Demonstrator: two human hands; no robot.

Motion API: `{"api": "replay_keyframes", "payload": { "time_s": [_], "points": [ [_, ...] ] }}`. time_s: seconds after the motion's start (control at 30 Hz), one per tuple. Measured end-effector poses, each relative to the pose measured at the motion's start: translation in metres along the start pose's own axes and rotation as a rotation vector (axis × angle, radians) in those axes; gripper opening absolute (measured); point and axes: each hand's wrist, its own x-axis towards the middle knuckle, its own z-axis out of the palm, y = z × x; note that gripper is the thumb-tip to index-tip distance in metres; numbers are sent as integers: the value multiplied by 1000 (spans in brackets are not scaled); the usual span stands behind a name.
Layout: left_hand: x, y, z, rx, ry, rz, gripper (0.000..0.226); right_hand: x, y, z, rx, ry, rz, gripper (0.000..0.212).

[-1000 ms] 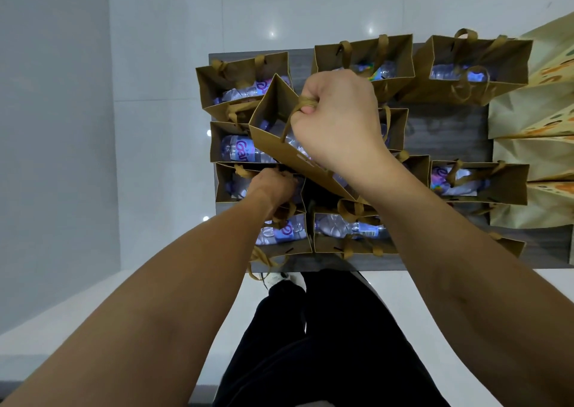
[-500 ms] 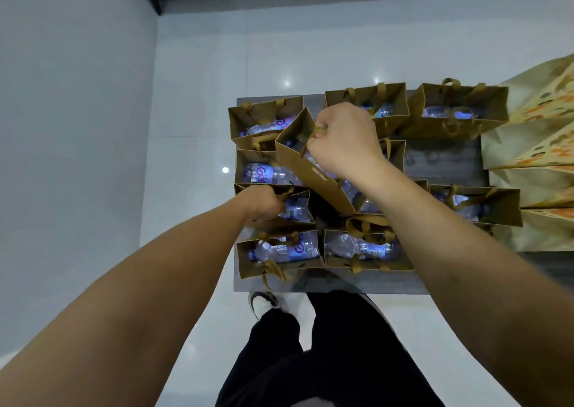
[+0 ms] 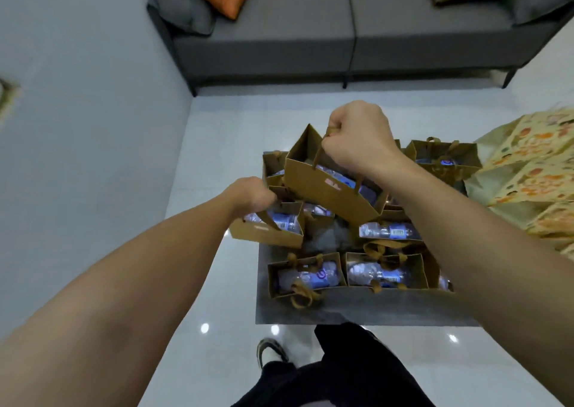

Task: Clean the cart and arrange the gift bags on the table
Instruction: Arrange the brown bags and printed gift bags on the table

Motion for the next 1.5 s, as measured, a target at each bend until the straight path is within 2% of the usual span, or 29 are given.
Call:
{"api": "replay_keyframes", "payload": {
  "time_s": [0.17,0.37,0.77,0.87,1.0,1.13,1.5],
  "points": [
    [-33,-37,-21,-55,80,-2,25,-15,-27,0,-49,16,-66,29],
    [-59,-83,-24,-7,139,-63,22,-32,-43,28,-46,-34,-96,25],
    [-81,-164,21,5,40,-272,23,-45,-26,117,-130,-301,-123,19],
    [-80,-174,36,-48,21,-306,25,-44,-11,138,-206,-367,-145,11],
    [-77,-181,51,-147,-2,-323,34,-29,-7,153,-242,-410,-182,17],
    [-73,-176,56,-157,16,-337,29,-11,-7,160,-270,-423,-206,22],
    [-57,-159,64,-146,34,-323,26,-6,41,194,-249,-617,-28,12]
  ]
}}
